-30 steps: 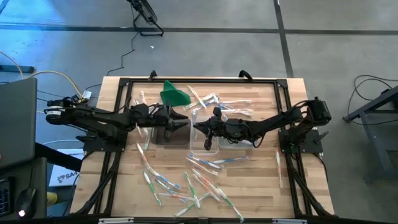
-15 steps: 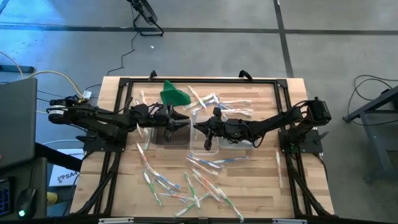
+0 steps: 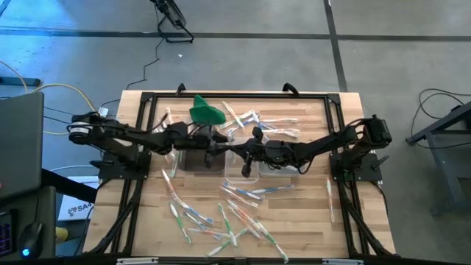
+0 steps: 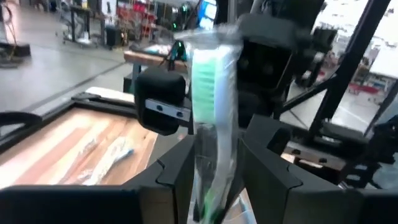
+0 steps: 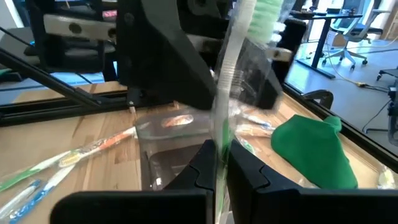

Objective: Pick & Place Toothbrushes
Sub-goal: Put the green toothbrush into the black bin

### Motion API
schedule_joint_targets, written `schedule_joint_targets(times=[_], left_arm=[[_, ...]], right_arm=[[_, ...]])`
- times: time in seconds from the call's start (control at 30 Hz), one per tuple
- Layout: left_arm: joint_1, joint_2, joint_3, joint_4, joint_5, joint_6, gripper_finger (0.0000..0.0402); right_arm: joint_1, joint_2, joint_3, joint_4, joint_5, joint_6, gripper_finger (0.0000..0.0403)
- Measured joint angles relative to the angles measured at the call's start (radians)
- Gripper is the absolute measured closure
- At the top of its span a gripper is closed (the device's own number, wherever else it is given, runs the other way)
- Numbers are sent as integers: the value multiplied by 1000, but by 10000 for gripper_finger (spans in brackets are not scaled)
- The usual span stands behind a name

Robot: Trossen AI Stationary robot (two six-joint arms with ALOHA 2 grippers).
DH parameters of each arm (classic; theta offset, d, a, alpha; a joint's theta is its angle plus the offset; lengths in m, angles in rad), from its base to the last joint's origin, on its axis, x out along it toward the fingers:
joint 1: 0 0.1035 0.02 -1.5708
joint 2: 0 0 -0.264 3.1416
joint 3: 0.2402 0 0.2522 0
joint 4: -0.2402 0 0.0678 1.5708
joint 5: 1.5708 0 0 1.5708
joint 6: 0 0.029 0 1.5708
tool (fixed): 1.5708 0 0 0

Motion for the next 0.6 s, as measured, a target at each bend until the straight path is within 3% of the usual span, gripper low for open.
schedule_joint_targets(times=[0.2,0.6], left_arm=[[0,38,69,-57,42,0,277],[0,38,77,-140,41,-1,278]], right_arm=[[1,0,0,-5,-6,-1,395],[1,1,0,-10,18,-2,395]])
